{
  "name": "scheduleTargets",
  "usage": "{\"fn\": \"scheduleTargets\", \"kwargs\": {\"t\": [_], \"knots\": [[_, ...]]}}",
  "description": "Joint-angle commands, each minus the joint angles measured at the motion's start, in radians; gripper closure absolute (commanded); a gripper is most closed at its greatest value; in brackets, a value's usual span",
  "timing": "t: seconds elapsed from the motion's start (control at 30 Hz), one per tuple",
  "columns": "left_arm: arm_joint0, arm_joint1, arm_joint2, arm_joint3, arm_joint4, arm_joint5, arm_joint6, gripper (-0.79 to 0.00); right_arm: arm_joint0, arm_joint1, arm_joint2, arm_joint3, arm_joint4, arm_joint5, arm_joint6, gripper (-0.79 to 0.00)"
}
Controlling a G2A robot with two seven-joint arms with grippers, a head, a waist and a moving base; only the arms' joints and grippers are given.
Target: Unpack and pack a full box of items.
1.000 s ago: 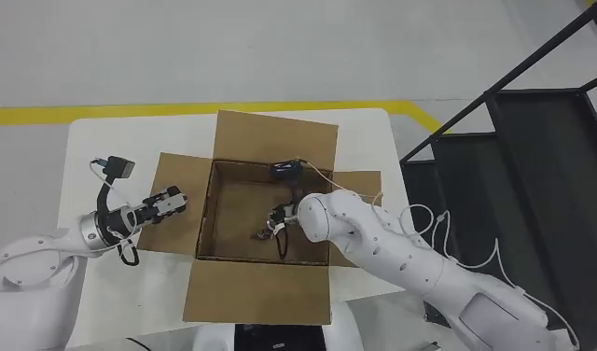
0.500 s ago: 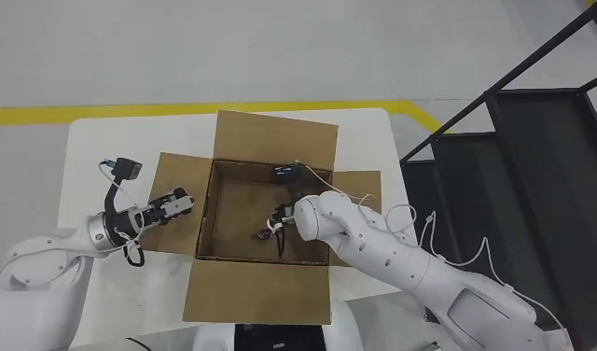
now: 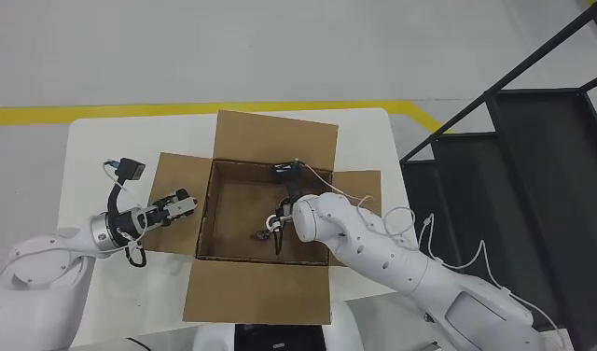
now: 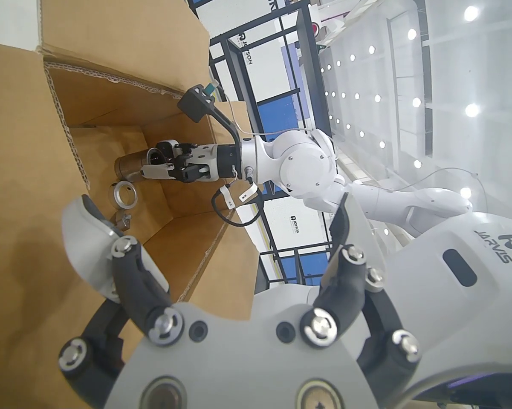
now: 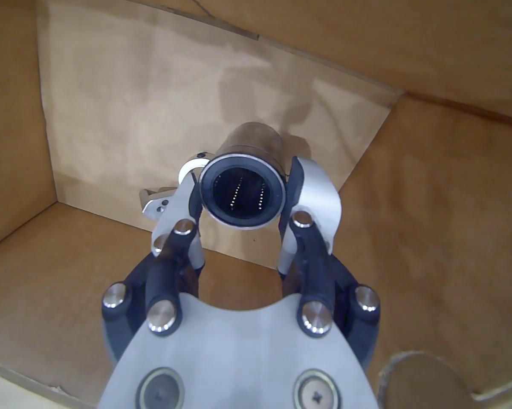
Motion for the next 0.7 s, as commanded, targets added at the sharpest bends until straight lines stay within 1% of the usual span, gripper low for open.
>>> {"fn": "scheduleTargets", "kwargs": {"t": [0.0,0.17,0.3,0.5,0.6,0.67], "knots": [[0.000,0.001,0.001,-0.001,0.000,0.000,0.002,-0.785,-0.010,0.003,0.009,-0.033,-0.014,0.007,0.000,0.000],[0.002,0.004,0.002,-0.007,0.002,0.001,0.003,-0.785,-0.052,0.017,0.054,-0.153,-0.057,0.020,0.010,0.000],[0.004,0.006,0.004,-0.009,0.001,0.001,0.007,-0.785,-0.099,0.033,0.108,-0.253,-0.069,0.008,0.028,0.000],[0.005,0.010,0.007,-0.009,0.000,-0.001,0.011,-0.785,-0.200,0.055,0.239,-0.398,0.022,-0.051,0.009,0.000],[0.005,0.011,0.009,-0.007,0.000,-0.001,0.013,-0.785,-0.257,0.068,0.309,-0.441,0.045,-0.091,-0.002,0.000],[0.004,0.012,0.012,-0.005,0.003,-0.003,0.015,-0.785,-0.299,0.075,0.361,-0.472,0.094,-0.114,-0.015,0.000]]}}
